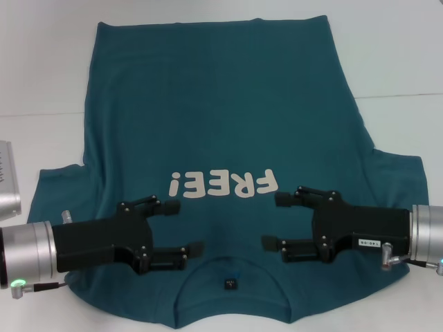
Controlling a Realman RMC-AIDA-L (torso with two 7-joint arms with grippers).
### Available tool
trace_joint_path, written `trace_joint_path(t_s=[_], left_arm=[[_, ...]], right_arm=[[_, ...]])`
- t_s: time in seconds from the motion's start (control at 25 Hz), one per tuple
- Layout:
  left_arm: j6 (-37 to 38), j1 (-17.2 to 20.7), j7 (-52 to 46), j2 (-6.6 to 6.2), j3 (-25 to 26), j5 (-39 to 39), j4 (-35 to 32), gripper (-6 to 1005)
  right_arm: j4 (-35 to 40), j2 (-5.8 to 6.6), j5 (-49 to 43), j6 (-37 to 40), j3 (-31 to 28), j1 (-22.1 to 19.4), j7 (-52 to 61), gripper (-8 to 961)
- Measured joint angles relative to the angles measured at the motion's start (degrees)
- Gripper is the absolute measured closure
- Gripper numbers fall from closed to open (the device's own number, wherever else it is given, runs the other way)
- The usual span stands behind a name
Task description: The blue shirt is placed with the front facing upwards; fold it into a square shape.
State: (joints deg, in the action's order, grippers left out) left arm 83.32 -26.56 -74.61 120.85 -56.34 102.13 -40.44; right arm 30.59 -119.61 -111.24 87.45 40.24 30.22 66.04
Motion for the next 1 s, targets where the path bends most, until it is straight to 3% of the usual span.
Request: trace_joint_path(t_s=[0.32, 0.6, 0.84, 1.0], left_arm=[[0.6, 0.9, 0.3, 0.08, 0.2, 0.0, -0.1, 95], [1.7, 2.0, 0.1, 0.19, 3.4, 0.0, -0.9, 95], [0.6, 2.0, -11.3, 0.67, 15.4, -0.5, -3.1, 94], [-4.6, 2.3, -22.5, -0.68, 18.5, 0.1, -5.0, 94]], right_arm=[[0.7, -0.1, -0.3, 0.1, 0.5, -0.2, 0.5, 6], [1.0, -0.16, -0.3, 0.1, 1.3, -0.2, 0.6, 6], [1.3, -0.11, -0.3, 1.0, 1.3, -1.3, 0.6, 6], [1.3, -0.05, -0.1, 1.8, 1.1, -1.7, 0.6, 7]])
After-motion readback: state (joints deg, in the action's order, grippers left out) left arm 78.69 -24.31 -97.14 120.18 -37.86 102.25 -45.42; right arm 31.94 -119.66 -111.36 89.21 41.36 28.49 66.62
